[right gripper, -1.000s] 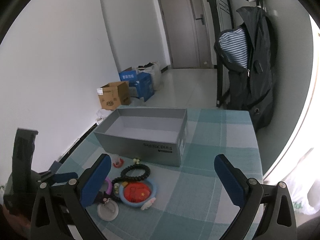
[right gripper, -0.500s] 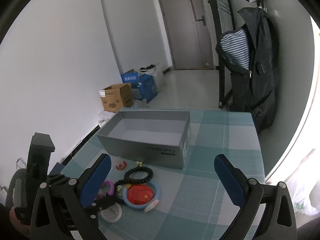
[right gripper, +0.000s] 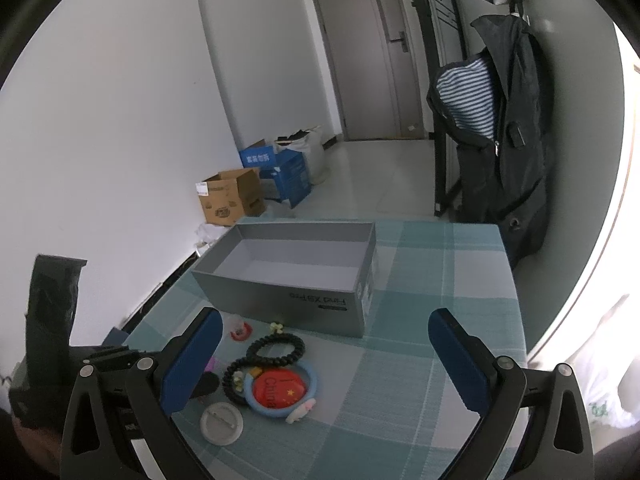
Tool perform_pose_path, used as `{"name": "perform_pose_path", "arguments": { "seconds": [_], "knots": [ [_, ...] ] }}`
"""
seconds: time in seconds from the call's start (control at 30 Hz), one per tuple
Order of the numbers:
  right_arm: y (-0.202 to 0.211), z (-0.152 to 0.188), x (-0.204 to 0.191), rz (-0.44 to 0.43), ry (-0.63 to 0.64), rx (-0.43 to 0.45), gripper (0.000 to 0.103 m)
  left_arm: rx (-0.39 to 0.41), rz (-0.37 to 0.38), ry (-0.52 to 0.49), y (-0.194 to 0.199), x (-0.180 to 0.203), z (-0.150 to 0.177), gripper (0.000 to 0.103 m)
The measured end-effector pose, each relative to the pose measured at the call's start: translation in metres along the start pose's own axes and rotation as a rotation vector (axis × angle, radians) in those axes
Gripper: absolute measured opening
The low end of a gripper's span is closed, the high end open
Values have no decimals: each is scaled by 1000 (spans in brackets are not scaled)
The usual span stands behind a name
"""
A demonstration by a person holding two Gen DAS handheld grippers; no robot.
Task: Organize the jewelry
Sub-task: 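Lower the left tool onto the pink ring and close it, then lift the pink ring with the left tool while the right tool grasps a small red figure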
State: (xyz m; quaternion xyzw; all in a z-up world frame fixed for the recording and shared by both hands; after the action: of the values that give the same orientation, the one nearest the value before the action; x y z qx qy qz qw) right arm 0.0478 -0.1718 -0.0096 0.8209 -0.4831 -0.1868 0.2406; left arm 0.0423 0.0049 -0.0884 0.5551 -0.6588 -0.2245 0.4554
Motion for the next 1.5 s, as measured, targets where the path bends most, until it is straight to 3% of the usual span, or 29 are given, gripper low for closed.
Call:
{"name": "perform_pose_path", "arguments": {
  "seconds": [0.27,0.57,0.67,0.8,1.03,1.2,1.3,1.43,1.5],
  "knots": [
    [-5,6,-9,-43,27,-42,103,105,44,115,27,-21,-23,48],
    [-18,22,-57,-319,17,-125,103,207,4,234,47,-55,-36,48],
    [-23,27,-78,-341,67,-149,102,215,-8,240,49,-60,-36,48],
    [-34,35,-99,-365,115,-193,92,211,-6,238,49,-64,-36,48],
    [-42,48,-120,-320,237,-222,86,240,-9,246,56,-74,-38,48],
    [-51,55,-130,-268,329,-248,61,235,-6,260,55,-78,-39,48],
    [-63,59,-135,-259,355,-279,51,234,-10,263,54,-79,-39,48],
    [-66,62,-141,-224,416,-281,46,229,-10,266,52,-79,-39,48],
    [-65,62,-142,-240,415,-275,35,231,-7,267,53,-79,-39,48]
  ]
}}
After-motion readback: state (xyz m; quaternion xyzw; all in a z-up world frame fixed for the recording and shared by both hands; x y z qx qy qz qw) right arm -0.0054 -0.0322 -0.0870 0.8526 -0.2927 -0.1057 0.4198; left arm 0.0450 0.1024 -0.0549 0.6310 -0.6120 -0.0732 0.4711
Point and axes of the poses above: each gripper's, at about its wrist camera, not at the fingertips, and y roughly against the way its jaws point, x to its right, z to its underside, the point moved 6 cm from there along -y, roughly the way its jaws point, and after that the axes turned 10 degrees about y, right-handed, at the moved point
